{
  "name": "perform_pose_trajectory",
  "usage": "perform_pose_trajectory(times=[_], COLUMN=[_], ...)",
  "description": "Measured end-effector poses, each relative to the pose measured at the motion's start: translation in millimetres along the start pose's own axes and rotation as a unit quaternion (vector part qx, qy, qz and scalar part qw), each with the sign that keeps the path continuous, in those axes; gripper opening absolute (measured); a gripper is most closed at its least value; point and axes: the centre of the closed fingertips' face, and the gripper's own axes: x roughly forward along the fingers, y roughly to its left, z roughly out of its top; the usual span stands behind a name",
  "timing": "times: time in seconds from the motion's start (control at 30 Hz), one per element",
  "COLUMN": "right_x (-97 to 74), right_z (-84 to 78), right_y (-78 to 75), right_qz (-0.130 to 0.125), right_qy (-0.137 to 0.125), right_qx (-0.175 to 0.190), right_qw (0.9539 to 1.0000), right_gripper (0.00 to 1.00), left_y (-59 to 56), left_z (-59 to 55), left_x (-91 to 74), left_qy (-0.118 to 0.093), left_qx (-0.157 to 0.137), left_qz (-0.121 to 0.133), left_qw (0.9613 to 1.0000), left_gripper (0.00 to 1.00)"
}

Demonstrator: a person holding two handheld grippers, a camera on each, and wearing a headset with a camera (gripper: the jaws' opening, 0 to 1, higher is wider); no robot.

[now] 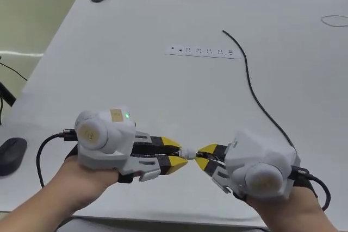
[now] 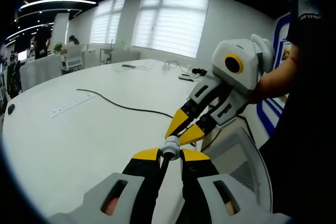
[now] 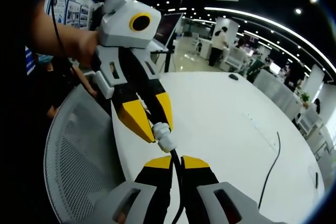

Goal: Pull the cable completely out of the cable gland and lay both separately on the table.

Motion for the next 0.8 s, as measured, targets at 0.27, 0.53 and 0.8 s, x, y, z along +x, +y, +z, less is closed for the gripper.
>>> perform_pose_trajectory(times=[0.27, 0.53, 0.8], right_x=[-0.3, -1.3, 0.9], right_z=[-4.8, -23.5, -43.6], right_y=[-7.1, -17.9, -25.0], right_qz=[-0.005, -0.02, -0.025], right_qy=[-0.001, 0.008, 0.013], right_qx=[0.035, 0.091, 0.163], right_qw=[0.9994, 0.9956, 0.9862], right_gripper=[0.0, 0.0, 0.0], left_y=[2.9, 5.0, 2.8], left_z=[3.0, 3.8, 3.9], left_x=[-1.3, -3.5, -1.5], left_qy=[-0.003, -0.006, -0.003], left_qx=[0.003, 0.0, 0.003], left_qz=[0.005, 0.01, 0.009], left_qw=[1.0, 0.9999, 1.0], left_gripper=[0.15, 0.15, 0.15])
